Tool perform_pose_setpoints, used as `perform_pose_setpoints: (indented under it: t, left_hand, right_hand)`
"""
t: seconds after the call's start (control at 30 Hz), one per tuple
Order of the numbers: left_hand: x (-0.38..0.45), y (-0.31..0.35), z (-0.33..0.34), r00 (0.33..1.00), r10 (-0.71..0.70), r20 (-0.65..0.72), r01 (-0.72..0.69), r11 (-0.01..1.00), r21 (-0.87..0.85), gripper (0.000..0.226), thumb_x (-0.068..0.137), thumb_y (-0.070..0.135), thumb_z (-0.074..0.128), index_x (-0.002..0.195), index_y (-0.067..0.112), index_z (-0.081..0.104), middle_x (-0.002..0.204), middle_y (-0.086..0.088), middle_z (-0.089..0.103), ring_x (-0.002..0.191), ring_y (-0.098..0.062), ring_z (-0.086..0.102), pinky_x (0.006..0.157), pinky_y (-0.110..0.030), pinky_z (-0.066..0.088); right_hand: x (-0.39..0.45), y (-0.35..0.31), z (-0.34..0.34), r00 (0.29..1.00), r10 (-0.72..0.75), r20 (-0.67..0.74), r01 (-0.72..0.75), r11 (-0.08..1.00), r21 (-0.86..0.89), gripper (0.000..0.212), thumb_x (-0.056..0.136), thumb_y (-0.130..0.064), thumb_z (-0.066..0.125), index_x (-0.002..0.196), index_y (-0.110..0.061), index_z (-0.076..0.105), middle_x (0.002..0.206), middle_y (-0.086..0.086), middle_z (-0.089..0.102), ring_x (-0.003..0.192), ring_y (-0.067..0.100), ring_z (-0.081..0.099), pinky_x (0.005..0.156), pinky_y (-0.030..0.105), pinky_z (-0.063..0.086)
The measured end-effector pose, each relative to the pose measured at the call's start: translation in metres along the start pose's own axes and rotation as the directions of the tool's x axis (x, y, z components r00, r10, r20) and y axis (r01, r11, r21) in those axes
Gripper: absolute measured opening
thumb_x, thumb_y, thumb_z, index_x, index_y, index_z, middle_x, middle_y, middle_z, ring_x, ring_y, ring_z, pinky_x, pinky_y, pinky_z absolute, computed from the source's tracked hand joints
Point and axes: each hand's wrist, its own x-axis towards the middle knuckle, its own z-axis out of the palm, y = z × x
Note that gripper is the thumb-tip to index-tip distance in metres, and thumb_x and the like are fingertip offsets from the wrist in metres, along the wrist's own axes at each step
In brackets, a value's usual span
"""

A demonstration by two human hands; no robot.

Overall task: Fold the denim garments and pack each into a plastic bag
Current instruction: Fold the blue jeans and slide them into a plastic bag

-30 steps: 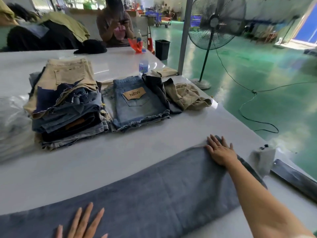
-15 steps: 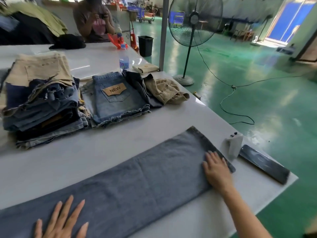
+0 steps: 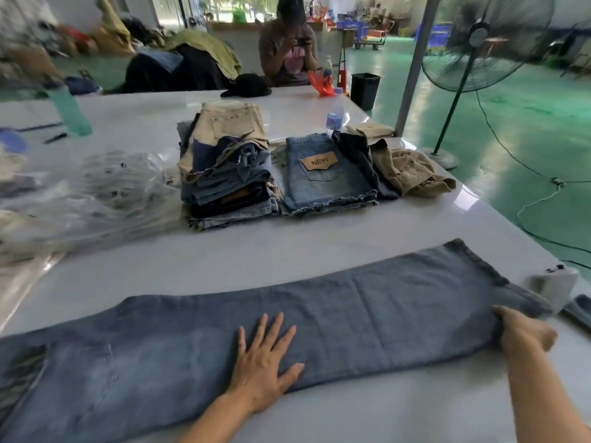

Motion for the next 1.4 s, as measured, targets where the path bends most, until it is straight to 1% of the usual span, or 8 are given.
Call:
perform_pose_setpoints:
  t: [0.13, 0.27, 0.43, 0.6, 0.93, 1.1, 1.23, 1.4]
  left_hand:
    - [-0.004, -0.007, -0.008, 0.991, -0.131, 0.0, 0.101, 0.762, -0.639, 0.054, 0.094, 0.033, 0.055, 0.142, 0.015, 0.038, 0.152, 0.009, 0.017, 0.142, -0.004, 0.015, 0.114, -0.02, 0.007]
    - [-0.007, -0.022, -0.035, 0.875, -0.416, 0.249, 0.261, -0.03, -0.965, 0.015, 0.096, 0.01, 0.051, 0.106, 0.007, 0.061, 0.118, -0.013, 0.063, 0.103, -0.022, 0.061, 0.078, -0.013, 0.047]
    - [-0.017, -0.082, -0.056, 0.761, -0.325, 0.561, 0.323, -0.56, -0.763, 0.044, 0.095, 0.049, 0.038, 0.097, 0.009, 0.057, 0.093, -0.017, 0.067, 0.074, -0.028, 0.066, 0.06, -0.033, 0.055]
    - [-0.031, -0.108, -0.045, 0.781, -0.225, 0.583, 0.39, -0.554, -0.736, 0.076, 0.088, 0.065, 0.035, 0.107, -0.002, 0.063, 0.102, -0.024, 0.067, 0.087, -0.036, 0.066, 0.073, -0.042, 0.054]
    - [-0.033, -0.08, -0.048, 0.772, -0.6, 0.211, 0.445, 0.272, -0.853, 0.015, 0.086, 0.007, 0.061, 0.09, 0.017, 0.051, 0.093, -0.001, 0.06, 0.093, -0.02, 0.058, 0.079, -0.03, 0.048]
    - [-0.054, -0.089, -0.046, 0.796, -0.587, 0.149, 0.349, 0.244, -0.905, 0.016, 0.085, 0.009, 0.063, 0.096, 0.019, 0.056, 0.093, 0.005, 0.067, 0.084, -0.009, 0.064, 0.059, -0.015, 0.045]
    - [-0.065, -0.094, -0.033, 0.718, -0.621, 0.313, 0.471, 0.103, -0.876, 0.039, 0.078, 0.0, 0.069, 0.107, 0.011, 0.046, 0.093, 0.001, 0.062, 0.084, -0.016, 0.061, 0.071, -0.028, 0.049]
    - [-0.048, -0.085, -0.047, 0.642, -0.704, 0.303, 0.492, 0.076, -0.867, 0.03, 0.085, 0.026, 0.069, 0.073, 0.016, 0.043, 0.073, -0.001, 0.053, 0.061, -0.01, 0.051, 0.054, -0.026, 0.04]
  right_hand:
    - [-0.018, -0.008, 0.015, 0.998, 0.003, 0.069, -0.023, 0.955, 0.294, 0.049, 0.073, -0.003, 0.072, 0.119, 0.001, 0.055, 0.117, 0.002, 0.06, 0.102, 0.015, 0.059, 0.092, 0.029, 0.05]
    - [-0.099, -0.032, 0.03, 0.887, -0.448, 0.113, 0.402, 0.869, 0.29, 0.032, 0.073, -0.014, 0.063, 0.102, -0.003, 0.062, 0.094, 0.01, 0.059, 0.087, 0.021, 0.058, 0.055, 0.02, 0.046]
    - [-0.251, 0.008, 0.053, 0.154, -0.95, 0.271, 0.941, 0.225, 0.253, 0.025, 0.073, -0.014, 0.047, 0.073, 0.006, 0.061, 0.078, 0.022, 0.059, 0.067, 0.033, 0.052, 0.058, 0.036, 0.042]
    - [-0.329, 0.113, 0.063, -0.497, -0.544, 0.676, 0.866, -0.362, 0.346, 0.059, 0.043, -0.04, 0.074, 0.098, -0.02, 0.073, 0.08, 0.0, 0.063, 0.066, 0.021, 0.063, 0.052, 0.022, 0.048]
    - [-0.313, 0.121, 0.047, -0.484, -0.299, 0.822, 0.865, -0.304, 0.399, 0.063, 0.05, -0.066, 0.068, 0.106, -0.036, 0.071, 0.111, -0.011, 0.067, 0.1, 0.005, 0.066, 0.086, 0.025, 0.051]
    - [-0.305, 0.089, 0.056, -0.333, -0.588, 0.737, 0.94, -0.148, 0.306, 0.044, 0.089, -0.054, 0.047, 0.117, -0.027, 0.067, 0.124, -0.007, 0.063, 0.113, 0.011, 0.062, 0.095, 0.037, 0.047]
    - [-0.274, 0.099, 0.074, 0.018, -0.253, 0.967, 0.982, -0.179, -0.065, 0.062, 0.094, -0.065, 0.016, 0.15, -0.041, 0.002, 0.156, -0.01, -0.013, 0.146, 0.017, -0.017, 0.113, 0.055, -0.01]
    - [-0.257, 0.128, 0.079, 0.075, -0.196, 0.978, 0.96, -0.252, -0.124, 0.07, 0.089, -0.071, 0.01, 0.145, -0.039, -0.017, 0.158, -0.002, -0.019, 0.138, 0.016, -0.03, 0.109, 0.053, -0.022]
